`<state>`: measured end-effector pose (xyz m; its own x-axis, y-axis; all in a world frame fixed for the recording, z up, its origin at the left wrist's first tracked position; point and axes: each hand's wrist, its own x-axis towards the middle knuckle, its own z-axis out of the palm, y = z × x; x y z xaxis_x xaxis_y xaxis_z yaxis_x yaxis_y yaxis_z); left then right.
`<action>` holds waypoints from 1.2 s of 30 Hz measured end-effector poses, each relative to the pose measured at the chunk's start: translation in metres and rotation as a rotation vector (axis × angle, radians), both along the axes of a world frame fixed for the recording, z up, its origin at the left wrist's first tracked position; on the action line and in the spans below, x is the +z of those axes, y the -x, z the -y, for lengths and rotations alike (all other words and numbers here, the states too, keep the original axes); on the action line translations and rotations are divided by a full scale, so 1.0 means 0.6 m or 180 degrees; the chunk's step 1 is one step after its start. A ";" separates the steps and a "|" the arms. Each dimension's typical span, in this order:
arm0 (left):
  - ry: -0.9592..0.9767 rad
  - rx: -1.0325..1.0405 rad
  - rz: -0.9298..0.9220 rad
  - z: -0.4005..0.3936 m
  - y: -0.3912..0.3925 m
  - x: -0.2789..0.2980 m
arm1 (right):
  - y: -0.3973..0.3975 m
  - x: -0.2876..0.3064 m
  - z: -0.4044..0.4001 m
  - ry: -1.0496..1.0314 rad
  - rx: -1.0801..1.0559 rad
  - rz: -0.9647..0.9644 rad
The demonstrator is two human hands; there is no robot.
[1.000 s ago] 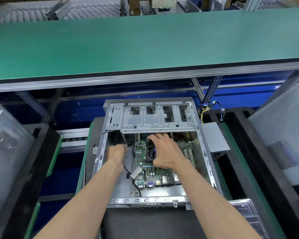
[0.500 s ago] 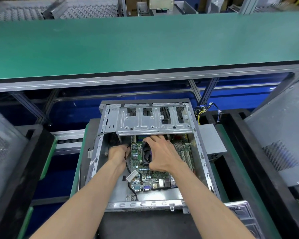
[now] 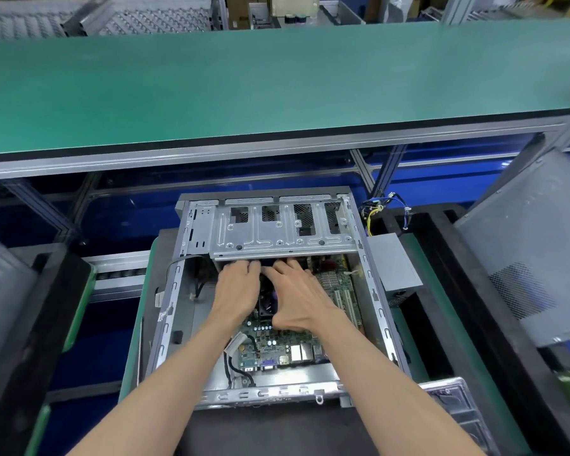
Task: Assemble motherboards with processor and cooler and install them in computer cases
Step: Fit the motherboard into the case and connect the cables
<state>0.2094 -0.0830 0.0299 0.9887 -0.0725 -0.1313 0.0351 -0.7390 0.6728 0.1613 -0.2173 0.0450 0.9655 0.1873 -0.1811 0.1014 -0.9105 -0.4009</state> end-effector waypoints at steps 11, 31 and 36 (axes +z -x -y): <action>-0.0301 -0.1229 -0.1442 0.012 -0.077 0.007 | 0.000 -0.003 0.011 0.0036 0.0025 0.0051; -0.0359 -0.0037 -0.0447 -0.045 -0.021 -0.033 | 0.002 -0.008 -0.012 0.0334 0.0442 0.0091; -0.0284 -0.0561 -0.0421 -0.027 -0.035 -0.029 | 0.009 -0.008 -0.015 0.0554 0.0564 0.0093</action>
<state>0.2305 -0.0669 0.0125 0.9356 -0.2247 -0.2724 -0.0161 -0.7979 0.6026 0.1556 -0.2082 0.0402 0.9256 0.3227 -0.1980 0.2749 -0.9325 -0.2343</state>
